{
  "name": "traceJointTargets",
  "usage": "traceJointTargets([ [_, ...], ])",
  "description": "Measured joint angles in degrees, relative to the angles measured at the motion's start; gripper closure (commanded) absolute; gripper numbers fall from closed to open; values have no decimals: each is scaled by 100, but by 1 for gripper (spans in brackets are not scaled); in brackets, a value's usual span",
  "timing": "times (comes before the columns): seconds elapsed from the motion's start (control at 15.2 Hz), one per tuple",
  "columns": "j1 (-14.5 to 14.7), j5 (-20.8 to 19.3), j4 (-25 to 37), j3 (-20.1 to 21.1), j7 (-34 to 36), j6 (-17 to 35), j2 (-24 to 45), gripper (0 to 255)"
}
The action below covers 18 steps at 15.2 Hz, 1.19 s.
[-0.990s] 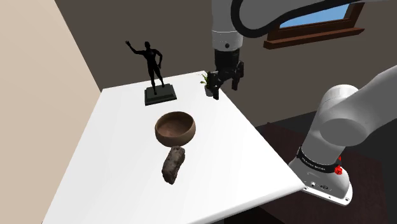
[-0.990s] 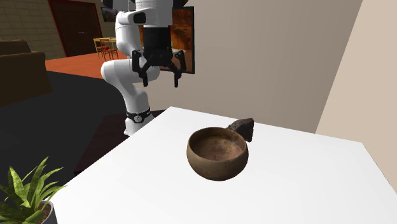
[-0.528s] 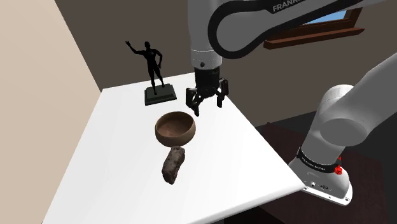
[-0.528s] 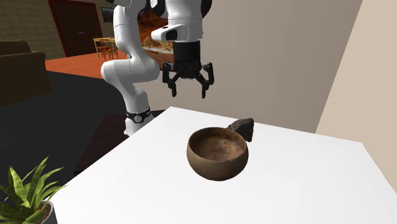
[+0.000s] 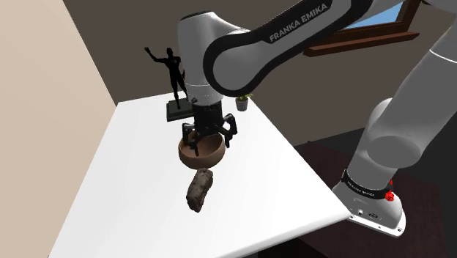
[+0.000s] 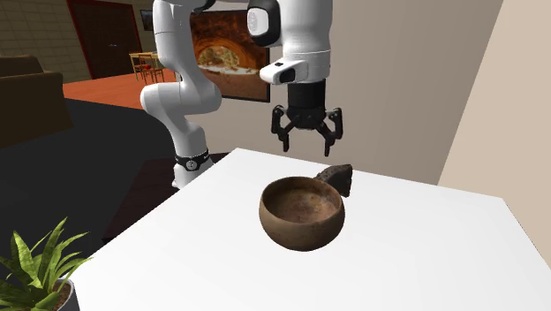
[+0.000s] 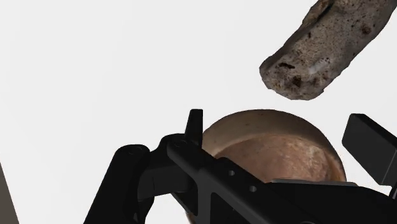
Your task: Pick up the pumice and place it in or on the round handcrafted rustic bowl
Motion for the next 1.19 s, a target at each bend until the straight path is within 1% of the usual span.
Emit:
traceJointTargets([
  [0.07,-12,-66,143,78,224,38,180,0],
  [0.2,-25,-325,504,267,757,212,732,0],
  [0.33,-12,-453,616,322,993,329,982,0],
  [0.79,33,-617,371,379,1179,823,1270,0],
  [1.19,39,-645,354,383,1200,879,1311,0],
])
